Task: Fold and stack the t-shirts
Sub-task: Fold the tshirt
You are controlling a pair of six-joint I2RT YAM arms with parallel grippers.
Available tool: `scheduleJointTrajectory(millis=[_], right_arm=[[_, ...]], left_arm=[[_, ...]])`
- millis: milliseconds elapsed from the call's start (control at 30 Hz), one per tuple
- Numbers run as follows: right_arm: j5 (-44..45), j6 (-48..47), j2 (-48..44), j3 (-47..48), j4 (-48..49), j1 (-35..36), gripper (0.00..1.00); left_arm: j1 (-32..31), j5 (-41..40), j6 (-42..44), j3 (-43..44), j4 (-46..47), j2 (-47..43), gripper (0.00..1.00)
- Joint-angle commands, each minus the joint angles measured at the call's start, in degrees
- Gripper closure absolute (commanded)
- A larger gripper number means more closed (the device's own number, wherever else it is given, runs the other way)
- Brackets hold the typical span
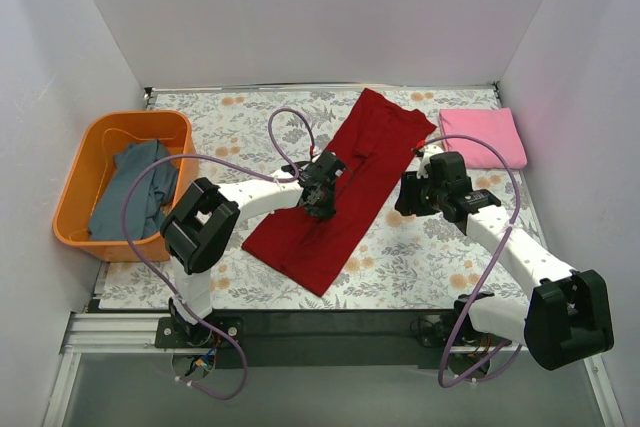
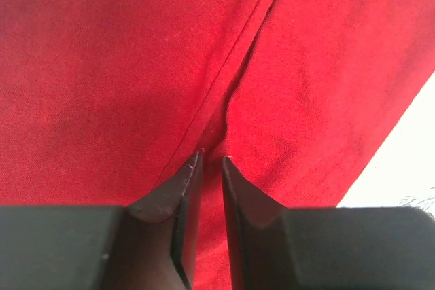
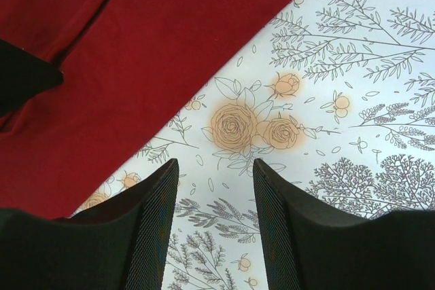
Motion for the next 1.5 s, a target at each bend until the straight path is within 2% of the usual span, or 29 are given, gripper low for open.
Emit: scheduleJointTrajectory(millis=[0, 100, 133, 167, 300, 500, 800, 867, 933, 1033, 1200, 1333, 1467], right_arm=[[-1.47, 0.49, -1.37, -0.34, 2.62, -0.54, 0.53], [-1.82, 0.49, -1.28, -0.51, 2.79, -0.63, 0.53], [-1.91, 0.58, -1.28, -0.6, 2.88, -0.63, 0.53], [-1.99, 0.49, -1.28, -0.6, 2.88, -0.81, 0.53], [-2.26, 0.49, -1.28, -0.86, 2.97, -0.81, 0.53], [-2.7, 0.49, -1.28, -0.78, 2.97, -0.81, 0.53], [-4.89, -0.38, -0.67, -0.6, 2.97, -0.9, 0.53], [-6.82, -0.91, -0.23, -0.34, 2.97, -0.81, 0.53], [-8.93, -1.44, 0.21, -0.16, 2.97, -0.72, 0.53], [-9.38, -1.44, 0.3, -0.25, 3.06, -0.63, 0.53], [-9.99, -1.53, 0.39, -0.25, 2.97, -0.63, 0.53], [-10.87, -1.53, 0.39, -0.34, 2.97, -0.55, 0.53], [-10.61, -1.79, -0.05, -0.51, 2.97, -0.55, 0.53]], left_arm=[[-0.54, -1.48, 0.7, 2.09, -0.23, -0.27, 0.81], [-0.8, -0.95, 0.61, 2.17, -0.23, -0.18, 0.9], [-0.89, -0.86, 0.69, 2.18, -0.23, -0.18, 0.98], [-0.98, -0.78, 0.7, 2.26, -0.49, -0.53, 1.0], [-1.07, -1.74, 0.43, 2.0, -1.11, -2.29, 1.0], [-0.98, -7.89, -0.45, 2.09, -4.45, -4.14, 1.0], [-0.98, -9.21, -1.5, 1.65, -5.33, -3.0, 1.0], [-0.98, -9.13, -2.03, 2.08, -5.59, -3.61, 0.94], [-0.98, -8.86, -2.64, 2.35, -6.21, -4.57, 0.77], [-0.98, -8.25, -2.82, 1.65, -7.17, -8.08, 0.65], [-0.98, -5.09, -2.82, -2.04, -9.55, -15.28, 0.62], [-0.98, -1.05, -3.43, -8.79, -11.91, -20.03, 0.62], [-1.07, -0.51, -3.87, -14.25, -14.03, -23.64, 0.62]])
